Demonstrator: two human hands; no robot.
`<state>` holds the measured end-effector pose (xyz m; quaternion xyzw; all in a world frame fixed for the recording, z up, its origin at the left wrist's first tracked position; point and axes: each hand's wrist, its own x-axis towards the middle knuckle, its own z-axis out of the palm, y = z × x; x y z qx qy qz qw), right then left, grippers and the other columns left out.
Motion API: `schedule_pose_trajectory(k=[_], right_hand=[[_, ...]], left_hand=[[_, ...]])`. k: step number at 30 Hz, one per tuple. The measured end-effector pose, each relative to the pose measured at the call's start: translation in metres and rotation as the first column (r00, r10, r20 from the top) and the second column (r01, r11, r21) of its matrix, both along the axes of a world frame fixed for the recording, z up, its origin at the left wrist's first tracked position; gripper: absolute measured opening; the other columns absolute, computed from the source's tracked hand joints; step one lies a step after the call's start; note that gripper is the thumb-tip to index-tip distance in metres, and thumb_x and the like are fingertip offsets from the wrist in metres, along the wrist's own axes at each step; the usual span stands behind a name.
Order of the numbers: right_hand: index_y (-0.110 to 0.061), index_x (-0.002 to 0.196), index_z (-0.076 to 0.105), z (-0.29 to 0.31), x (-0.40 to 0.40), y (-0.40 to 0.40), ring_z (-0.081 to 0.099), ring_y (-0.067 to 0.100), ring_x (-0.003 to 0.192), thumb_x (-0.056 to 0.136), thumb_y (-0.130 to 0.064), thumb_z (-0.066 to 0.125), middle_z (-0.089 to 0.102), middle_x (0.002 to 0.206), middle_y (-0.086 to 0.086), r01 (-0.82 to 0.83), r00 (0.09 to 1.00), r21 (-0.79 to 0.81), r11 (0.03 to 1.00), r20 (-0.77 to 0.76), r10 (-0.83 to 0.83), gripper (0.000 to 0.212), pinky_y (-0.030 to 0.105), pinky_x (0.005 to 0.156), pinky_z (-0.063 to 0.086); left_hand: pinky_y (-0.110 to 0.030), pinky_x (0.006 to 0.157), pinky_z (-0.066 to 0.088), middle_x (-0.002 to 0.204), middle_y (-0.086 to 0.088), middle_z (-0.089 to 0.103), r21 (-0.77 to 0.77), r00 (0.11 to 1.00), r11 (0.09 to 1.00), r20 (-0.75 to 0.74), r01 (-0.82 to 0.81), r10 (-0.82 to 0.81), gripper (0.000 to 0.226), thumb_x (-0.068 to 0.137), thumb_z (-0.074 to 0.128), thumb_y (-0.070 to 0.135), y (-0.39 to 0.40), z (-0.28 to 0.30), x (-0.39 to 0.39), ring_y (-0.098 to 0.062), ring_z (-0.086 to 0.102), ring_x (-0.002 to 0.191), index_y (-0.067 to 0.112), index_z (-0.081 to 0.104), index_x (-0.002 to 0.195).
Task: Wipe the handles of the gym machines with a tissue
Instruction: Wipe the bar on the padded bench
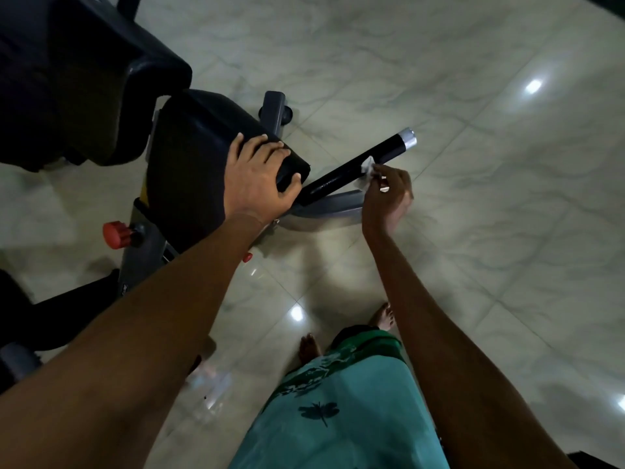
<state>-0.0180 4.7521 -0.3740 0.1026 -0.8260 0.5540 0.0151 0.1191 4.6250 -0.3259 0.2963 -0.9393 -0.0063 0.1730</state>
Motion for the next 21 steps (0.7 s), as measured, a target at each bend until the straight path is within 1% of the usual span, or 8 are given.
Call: schedule_pose_trajectory(k=[3, 6, 8, 12, 15, 17, 19, 21], right_hand=[[-0.002, 0.084, 0.072, -0.001, 0.003, -0.007, 0.062, 0.031, 0.076, 0.074, 0.003, 0.059, 0.065, 0.087, 0.017, 0.061, 0.996, -0.050, 0.997, 0.062, -0.058, 0.017, 0.018, 0.063, 0.040], [0.002, 0.080, 0.070, 0.001, 0.007, -0.009, 0.058, 0.023, 0.066, 0.075, 0.003, 0.062, 0.064, 0.081, 0.020, 0.076, 0.997, -0.079, 0.994, -0.010, -0.077, 0.010, 0.000, 0.062, 0.035], [0.004, 0.079, 0.069, 0.003, 0.008, -0.009, 0.054, 0.018, 0.065, 0.075, 0.005, 0.062, 0.064, 0.082, 0.021, 0.076, 0.997, -0.093, 0.993, -0.017, -0.078, 0.008, -0.005, 0.059, 0.033], [0.003, 0.077, 0.067, 0.000, 0.020, -0.016, 0.053, 0.018, 0.067, 0.077, 0.001, 0.065, 0.062, 0.080, 0.019, 0.082, 0.996, -0.080, 0.993, 0.032, -0.080, 0.003, -0.003, 0.060, 0.032], [0.001, 0.080, 0.067, -0.008, 0.047, -0.018, 0.053, 0.016, 0.066, 0.080, -0.003, 0.065, 0.063, 0.085, 0.018, -0.112, 0.993, 0.028, 0.993, 0.041, 0.111, 0.005, 0.005, 0.058, 0.033], [0.001, 0.080, 0.067, -0.012, 0.047, -0.013, 0.052, 0.016, 0.067, 0.080, -0.001, 0.064, 0.062, 0.084, 0.018, -0.210, 0.978, 0.056, 0.976, 0.014, 0.209, 0.003, 0.008, 0.058, 0.033], [0.002, 0.077, 0.066, -0.008, 0.029, -0.007, 0.051, 0.014, 0.067, 0.078, 0.002, 0.063, 0.062, 0.080, 0.019, -0.175, 0.984, 0.039, 0.984, -0.040, 0.176, 0.003, 0.008, 0.059, 0.034], [0.003, 0.076, 0.066, -0.001, 0.007, -0.004, 0.049, 0.008, 0.067, 0.076, 0.003, 0.058, 0.062, 0.079, 0.020, -0.066, 0.996, -0.002, 0.998, -0.053, 0.066, 0.008, 0.010, 0.060, 0.032]], left_hand=[[-0.046, 0.111, 0.025, 0.113, -0.008, 0.067, -0.015, 1.000, 1.000, -0.008, 0.003, -0.003, 0.044, 0.084, 0.048, 0.043, 0.000, -0.002, 0.000, -0.028, 0.054, 0.118, 0.010, 0.067, 0.107], [-0.048, 0.110, 0.027, 0.112, -0.009, 0.067, -0.013, 1.000, 1.000, -0.011, 0.007, -0.007, 0.044, 0.084, 0.048, 0.043, -0.001, -0.002, -0.001, -0.029, 0.054, 0.117, 0.010, 0.067, 0.106], [-0.048, 0.110, 0.028, 0.112, -0.009, 0.067, -0.019, 1.000, 1.000, -0.020, 0.009, -0.009, 0.043, 0.084, 0.049, 0.042, -0.001, -0.002, 0.000, -0.029, 0.055, 0.116, 0.009, 0.067, 0.106], [-0.048, 0.110, 0.027, 0.112, -0.009, 0.067, -0.021, 1.000, 1.000, -0.012, 0.007, -0.008, 0.044, 0.084, 0.049, 0.042, -0.001, -0.001, -0.001, -0.029, 0.055, 0.117, 0.010, 0.067, 0.106], [-0.048, 0.111, 0.027, 0.113, -0.009, 0.067, -0.026, 1.000, 1.000, -0.003, 0.002, -0.002, 0.044, 0.084, 0.048, 0.043, 0.000, -0.001, -0.001, -0.028, 0.054, 0.117, 0.010, 0.067, 0.107], [-0.048, 0.111, 0.027, 0.113, -0.008, 0.067, -0.024, 1.000, 1.000, -0.007, 0.002, -0.002, 0.044, 0.085, 0.048, 0.043, 0.000, -0.002, -0.001, -0.028, 0.054, 0.118, 0.010, 0.067, 0.107], [-0.048, 0.111, 0.027, 0.113, -0.009, 0.067, -0.016, 1.000, 1.000, -0.014, 0.002, -0.002, 0.044, 0.085, 0.048, 0.043, 0.000, -0.001, -0.001, -0.028, 0.054, 0.118, 0.010, 0.067, 0.107], [-0.047, 0.110, 0.026, 0.112, -0.009, 0.067, -0.014, 1.000, 1.000, -0.023, 0.007, -0.007, 0.044, 0.084, 0.048, 0.043, 0.000, -0.002, 0.000, -0.028, 0.054, 0.118, 0.009, 0.067, 0.107]])
